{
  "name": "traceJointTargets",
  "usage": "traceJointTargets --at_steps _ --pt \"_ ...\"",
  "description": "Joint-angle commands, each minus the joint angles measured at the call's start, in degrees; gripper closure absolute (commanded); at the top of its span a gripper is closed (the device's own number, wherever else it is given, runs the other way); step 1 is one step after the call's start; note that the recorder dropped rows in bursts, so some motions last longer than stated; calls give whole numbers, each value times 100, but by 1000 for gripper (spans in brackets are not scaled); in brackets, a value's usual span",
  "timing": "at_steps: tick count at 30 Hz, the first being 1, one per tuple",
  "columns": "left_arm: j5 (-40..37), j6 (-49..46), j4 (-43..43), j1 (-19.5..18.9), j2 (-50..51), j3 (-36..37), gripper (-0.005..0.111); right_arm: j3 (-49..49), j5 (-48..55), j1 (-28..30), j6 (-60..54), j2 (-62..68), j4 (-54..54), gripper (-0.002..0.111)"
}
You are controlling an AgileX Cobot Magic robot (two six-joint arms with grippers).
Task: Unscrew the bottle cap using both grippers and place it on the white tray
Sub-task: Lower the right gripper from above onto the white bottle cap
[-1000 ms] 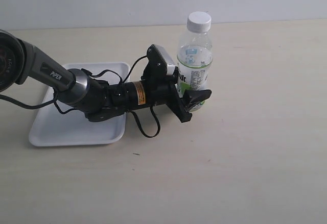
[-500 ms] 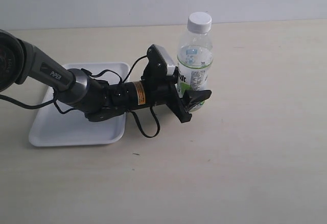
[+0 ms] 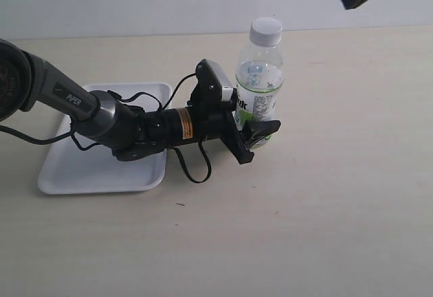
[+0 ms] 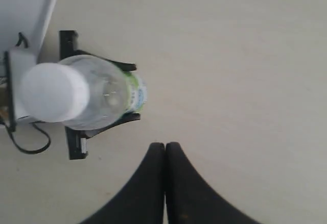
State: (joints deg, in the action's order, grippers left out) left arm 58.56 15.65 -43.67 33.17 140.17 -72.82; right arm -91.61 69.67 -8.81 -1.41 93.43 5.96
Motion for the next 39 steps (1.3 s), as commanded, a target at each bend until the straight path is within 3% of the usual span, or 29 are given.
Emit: traceJointTargets --at_steps 1,8,11,20,39 --pt "16 -45 -72 -6 -82 -5 107 -308 29 -652 -187 197 -101 108" --pt "16 -45 -93 -6 -82 -5 107 -742 29 -1094 -343 430 -243 108" --pt "16 -45 -113 -6 -82 -5 107 -795 29 -1124 -352 547 -313 100" --pt "16 -243 -135 -6 -91 -5 107 -795 29 -1124 -356 739 -288 50" --pt "-28 -361 -196 -6 -118 -5 107 -571 29 -1124 -332 739 -66 49"
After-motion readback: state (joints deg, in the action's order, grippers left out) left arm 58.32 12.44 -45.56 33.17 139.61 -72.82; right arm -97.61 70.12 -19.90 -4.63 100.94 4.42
